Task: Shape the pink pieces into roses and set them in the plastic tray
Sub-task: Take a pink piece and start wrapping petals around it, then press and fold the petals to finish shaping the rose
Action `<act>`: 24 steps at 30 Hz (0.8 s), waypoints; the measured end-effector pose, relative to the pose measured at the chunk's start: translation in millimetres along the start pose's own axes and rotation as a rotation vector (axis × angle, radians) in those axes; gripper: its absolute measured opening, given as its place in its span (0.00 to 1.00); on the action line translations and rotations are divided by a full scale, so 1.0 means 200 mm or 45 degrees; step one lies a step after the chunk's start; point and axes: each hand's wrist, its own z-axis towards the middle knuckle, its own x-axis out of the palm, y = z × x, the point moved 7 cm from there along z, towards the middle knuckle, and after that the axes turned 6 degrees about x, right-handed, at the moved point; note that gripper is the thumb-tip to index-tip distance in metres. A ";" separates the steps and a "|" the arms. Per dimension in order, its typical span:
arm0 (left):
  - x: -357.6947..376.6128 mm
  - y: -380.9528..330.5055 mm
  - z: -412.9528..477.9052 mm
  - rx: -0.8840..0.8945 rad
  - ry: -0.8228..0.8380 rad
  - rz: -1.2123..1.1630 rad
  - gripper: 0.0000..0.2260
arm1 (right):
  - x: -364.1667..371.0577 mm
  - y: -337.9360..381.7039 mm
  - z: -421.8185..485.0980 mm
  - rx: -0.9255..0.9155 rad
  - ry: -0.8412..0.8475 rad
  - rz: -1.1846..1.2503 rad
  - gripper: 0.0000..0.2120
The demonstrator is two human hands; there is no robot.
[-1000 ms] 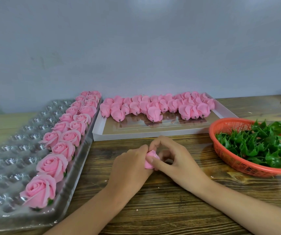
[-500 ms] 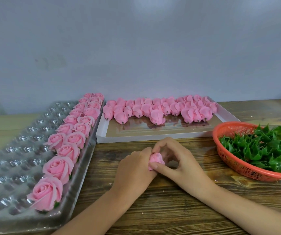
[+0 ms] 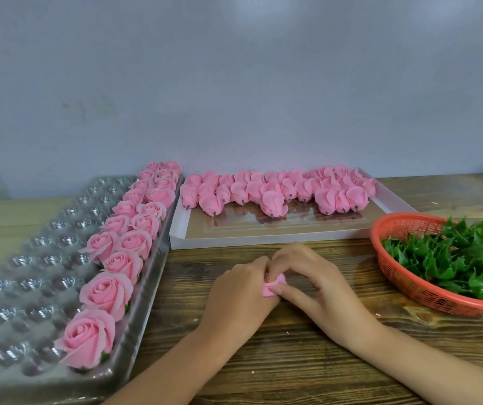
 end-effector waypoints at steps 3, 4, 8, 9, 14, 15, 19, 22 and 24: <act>0.00 0.01 0.00 -0.026 0.034 -0.082 0.10 | 0.01 0.06 -0.02 -0.157 0.075 -0.221 0.02; 0.00 0.01 0.00 -0.033 0.048 -0.111 0.11 | 0.01 0.08 -0.03 -0.229 0.122 -0.342 0.05; 0.01 0.02 0.01 -0.093 0.090 -0.242 0.08 | 0.02 0.13 -0.04 -0.432 0.216 -0.835 0.18; 0.02 0.02 0.01 -0.112 0.099 -0.306 0.08 | 0.01 0.16 -0.04 -0.473 0.206 -0.862 0.13; 0.01 0.02 0.00 -0.158 0.071 -0.564 0.05 | -0.05 0.27 0.01 -0.546 0.336 -1.007 0.09; 0.00 0.02 0.00 -0.179 0.026 -0.598 0.05 | -0.09 0.28 0.03 -0.493 0.332 -0.979 0.09; -0.04 0.10 0.00 -0.369 -0.136 -0.740 0.11 | -0.45 0.24 0.14 -0.005 0.107 -1.022 0.06; -0.05 0.13 -0.01 -0.479 -0.188 -0.933 0.14 | -0.75 0.04 0.10 0.495 0.213 -1.353 0.12; -0.05 0.14 -0.02 -0.499 -0.214 -1.011 0.15 | -0.88 -0.10 0.02 0.840 0.409 -1.420 0.13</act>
